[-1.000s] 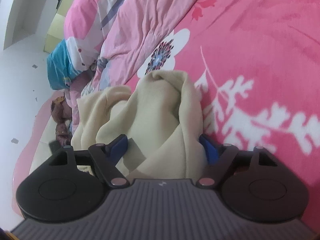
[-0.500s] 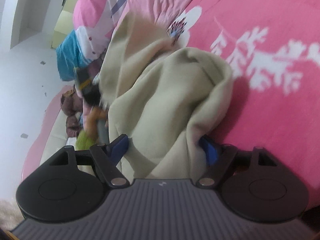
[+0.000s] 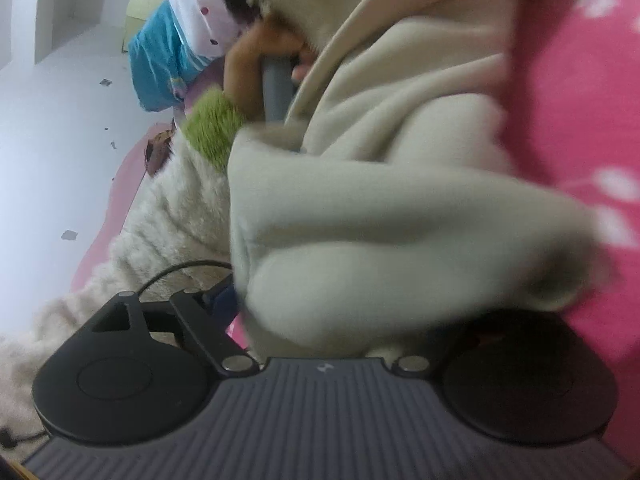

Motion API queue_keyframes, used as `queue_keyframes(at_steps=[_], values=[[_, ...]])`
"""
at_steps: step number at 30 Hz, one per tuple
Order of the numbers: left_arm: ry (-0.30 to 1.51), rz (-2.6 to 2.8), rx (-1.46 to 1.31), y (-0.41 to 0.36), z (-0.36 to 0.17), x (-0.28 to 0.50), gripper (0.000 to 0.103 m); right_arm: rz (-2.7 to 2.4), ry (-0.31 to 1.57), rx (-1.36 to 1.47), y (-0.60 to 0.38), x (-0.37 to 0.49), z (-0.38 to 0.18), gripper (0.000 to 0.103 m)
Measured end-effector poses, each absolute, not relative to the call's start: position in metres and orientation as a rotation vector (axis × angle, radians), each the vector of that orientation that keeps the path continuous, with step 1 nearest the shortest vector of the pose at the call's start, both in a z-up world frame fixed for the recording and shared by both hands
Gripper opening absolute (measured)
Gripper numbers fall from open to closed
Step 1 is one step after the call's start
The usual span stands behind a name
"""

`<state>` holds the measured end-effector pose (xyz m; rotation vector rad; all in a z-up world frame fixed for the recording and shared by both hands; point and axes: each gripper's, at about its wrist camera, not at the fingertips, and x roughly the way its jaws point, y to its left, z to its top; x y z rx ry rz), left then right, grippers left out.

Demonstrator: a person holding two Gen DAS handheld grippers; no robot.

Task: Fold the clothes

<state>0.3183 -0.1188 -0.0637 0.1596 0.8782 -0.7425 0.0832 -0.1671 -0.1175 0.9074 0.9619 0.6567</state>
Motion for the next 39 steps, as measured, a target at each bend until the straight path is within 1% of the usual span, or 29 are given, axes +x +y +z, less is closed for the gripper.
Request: queue_keyframes(at_steps=[1, 4, 6, 7, 10, 13, 16, 19, 21, 24, 29, 34, 37, 39], values=[[0.877, -0.733, 0.158, -0.113, -0.06, 0.316, 0.051, 0.655, 0.967, 0.905, -0.157, 0.09, -0.118, 0.086], [0.875, -0.697, 0.141, -0.091, -0.047, 0.31, 0.054, 0.647, 0.974, 0.832, -0.132, 0.099, -0.111, 0.094], [0.874, -0.672, 0.129, -0.077, -0.038, 0.306, 0.058, 0.652, 0.98, 0.81, -0.135, 0.093, -0.106, 0.094], [0.873, -0.66, 0.123, -0.07, -0.033, 0.304, 0.063, 0.654, 0.983, 0.798, -0.136, 0.089, -0.104, 0.092], [0.87, -0.624, 0.106, -0.048, -0.02, 0.297, 0.07, 0.65, 0.993, 0.837, -0.158, 0.073, -0.099, 0.093], [0.868, -0.587, 0.089, -0.026, -0.007, 0.291, 0.071, 0.628, 0.983, 0.849, -0.178, 0.055, -0.09, 0.094], [0.808, -0.546, 0.03, 0.007, 0.025, 0.257, 0.072, 0.607, 0.939, 0.864, -0.199, 0.034, -0.078, 0.094], [0.731, -0.52, -0.012, 0.03, 0.062, 0.21, 0.079, 0.59, 0.871, 0.896, -0.223, 0.013, -0.066, 0.094], [0.683, -0.515, -0.026, 0.036, 0.086, 0.171, 0.082, 0.576, 0.819, 0.916, -0.239, -0.002, -0.056, 0.094], [0.646, -0.492, -0.071, 0.042, 0.107, 0.115, 0.089, 0.569, 0.731, 0.956, -0.268, -0.025, -0.045, 0.094], [0.638, -0.403, -0.13, 0.06, 0.121, 0.035, 0.089, 0.575, 0.626, 0.967, -0.299, -0.042, -0.035, 0.094], [0.628, -0.255, -0.129, 0.093, 0.133, -0.032, 0.09, 0.609, 0.609, 0.927, -0.312, -0.04, -0.032, 0.094], [0.626, -0.198, -0.117, 0.096, 0.118, -0.063, 0.094, 0.642, 0.611, 0.872, -0.309, -0.037, -0.024, 0.094], [0.665, -0.194, -0.131, 0.089, 0.092, -0.073, 0.094, 0.646, 0.62, 0.817, -0.299, -0.024, -0.019, 0.094]])
